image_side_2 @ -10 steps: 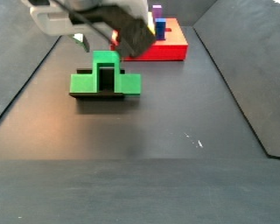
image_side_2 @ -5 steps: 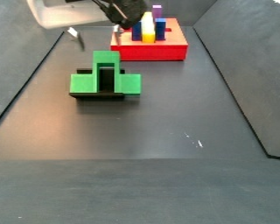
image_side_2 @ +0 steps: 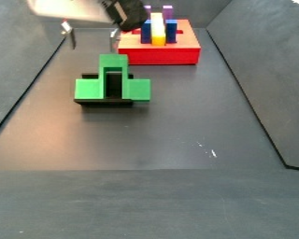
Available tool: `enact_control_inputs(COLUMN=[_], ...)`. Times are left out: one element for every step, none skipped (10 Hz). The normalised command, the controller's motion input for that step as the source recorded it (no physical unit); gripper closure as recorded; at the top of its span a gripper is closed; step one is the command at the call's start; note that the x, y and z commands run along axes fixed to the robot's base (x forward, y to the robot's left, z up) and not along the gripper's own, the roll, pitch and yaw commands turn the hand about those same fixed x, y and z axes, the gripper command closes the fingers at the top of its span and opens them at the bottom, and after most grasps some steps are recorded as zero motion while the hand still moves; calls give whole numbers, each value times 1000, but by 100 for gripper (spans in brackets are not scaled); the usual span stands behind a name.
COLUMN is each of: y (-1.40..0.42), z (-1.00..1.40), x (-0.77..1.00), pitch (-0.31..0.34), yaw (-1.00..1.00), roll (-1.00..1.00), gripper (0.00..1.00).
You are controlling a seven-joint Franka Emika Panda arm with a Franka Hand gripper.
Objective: Pick up the green object. Move up. Place the green object on the fixture. Regrasp the green object. Move to above the board. Insert the green object.
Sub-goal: Regrasp the green object.
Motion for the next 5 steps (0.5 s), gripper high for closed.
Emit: enact_control_inputs(y=[-157, -111, -29, -23, -17], z=[291, 286, 149, 140, 137], x=[114, 120, 63, 63, 66], pitch=[323, 397, 469, 471, 460], yaw=[186, 206, 214, 214, 211], roll=[1000, 1000, 1000, 1000, 1000], gripper=[0, 0, 0, 0, 0])
